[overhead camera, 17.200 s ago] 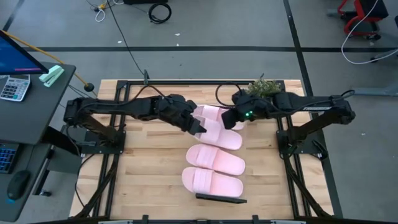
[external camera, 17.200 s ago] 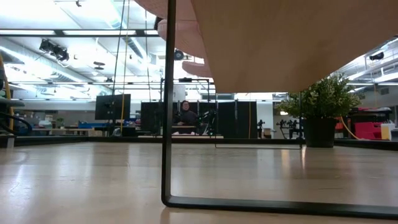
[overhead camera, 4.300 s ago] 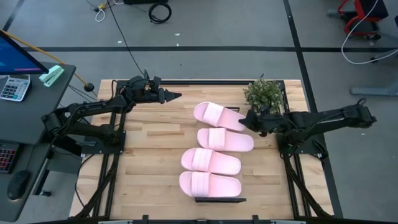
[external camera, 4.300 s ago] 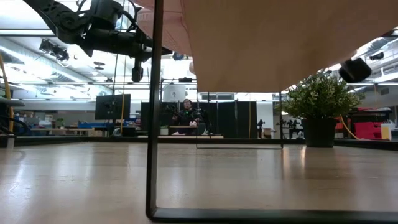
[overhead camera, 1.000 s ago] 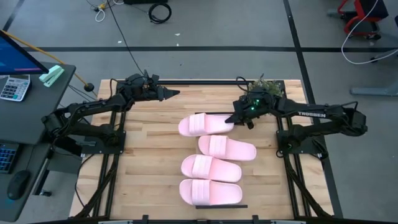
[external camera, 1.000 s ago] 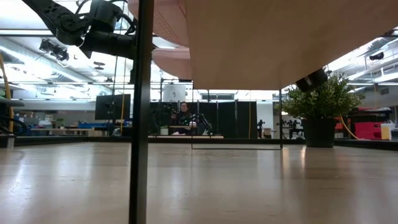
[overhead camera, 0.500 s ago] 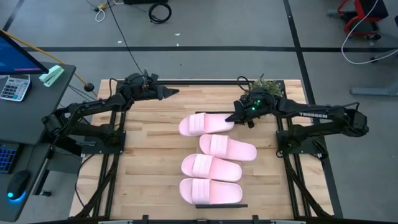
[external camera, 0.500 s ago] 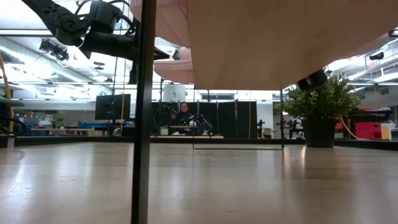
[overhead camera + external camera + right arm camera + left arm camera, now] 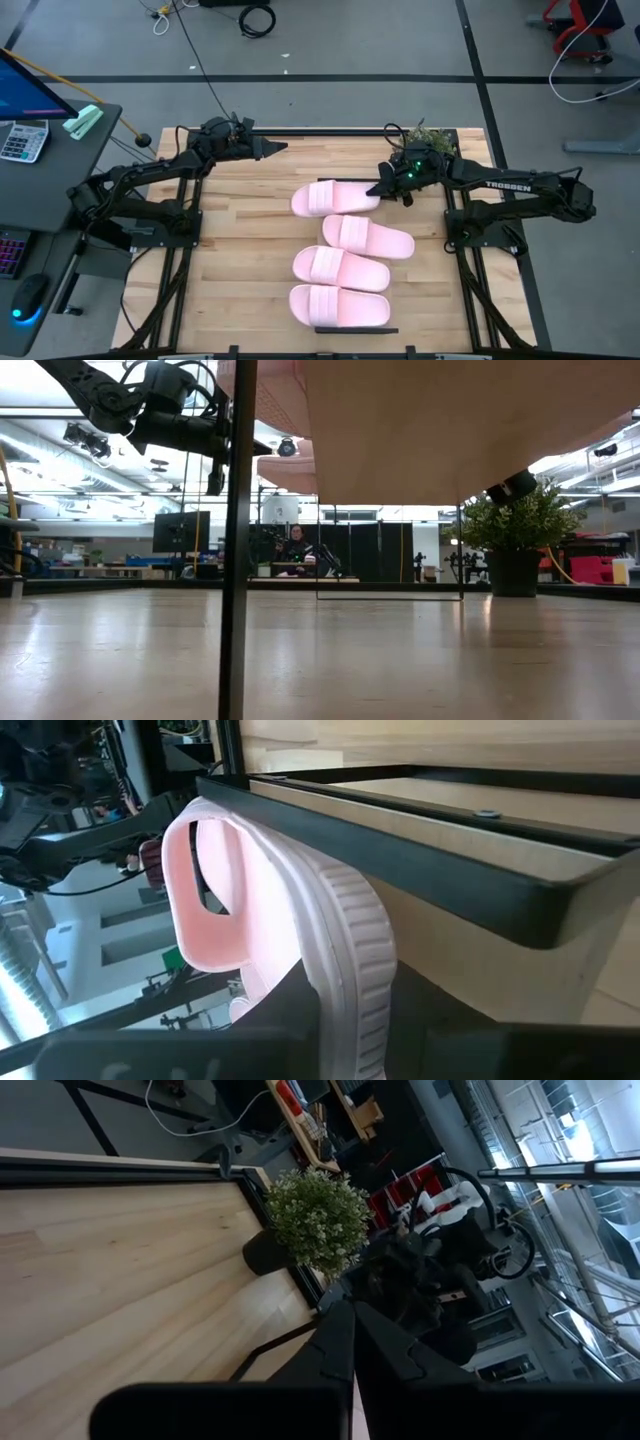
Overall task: Pick and place slides into the shelf
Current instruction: Adjust the pink slippers on the shelf
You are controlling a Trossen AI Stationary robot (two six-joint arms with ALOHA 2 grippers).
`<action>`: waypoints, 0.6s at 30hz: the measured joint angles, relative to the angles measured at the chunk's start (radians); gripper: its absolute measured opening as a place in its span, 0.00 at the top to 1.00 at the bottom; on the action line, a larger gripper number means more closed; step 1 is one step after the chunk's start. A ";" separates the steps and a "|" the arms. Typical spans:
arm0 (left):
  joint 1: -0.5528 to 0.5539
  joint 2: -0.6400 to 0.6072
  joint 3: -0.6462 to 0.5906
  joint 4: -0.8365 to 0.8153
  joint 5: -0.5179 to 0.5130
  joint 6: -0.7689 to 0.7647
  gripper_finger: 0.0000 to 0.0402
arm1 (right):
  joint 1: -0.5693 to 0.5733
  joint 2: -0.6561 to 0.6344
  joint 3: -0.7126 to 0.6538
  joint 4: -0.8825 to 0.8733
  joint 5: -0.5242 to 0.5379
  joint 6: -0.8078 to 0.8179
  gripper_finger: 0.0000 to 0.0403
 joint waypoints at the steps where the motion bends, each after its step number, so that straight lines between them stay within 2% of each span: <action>1: 0.000 0.000 0.000 0.000 0.000 0.000 0.98 | 0.000 0.000 0.000 -0.001 0.000 0.000 0.83; 11: 0.000 0.000 0.000 0.000 0.009 -0.002 0.94 | 0.000 -0.030 0.000 -0.016 0.029 -0.026 0.78; 18: 0.000 0.000 0.000 -0.001 0.022 -0.002 0.96 | 0.000 -0.144 0.000 -0.194 0.105 -0.018 0.73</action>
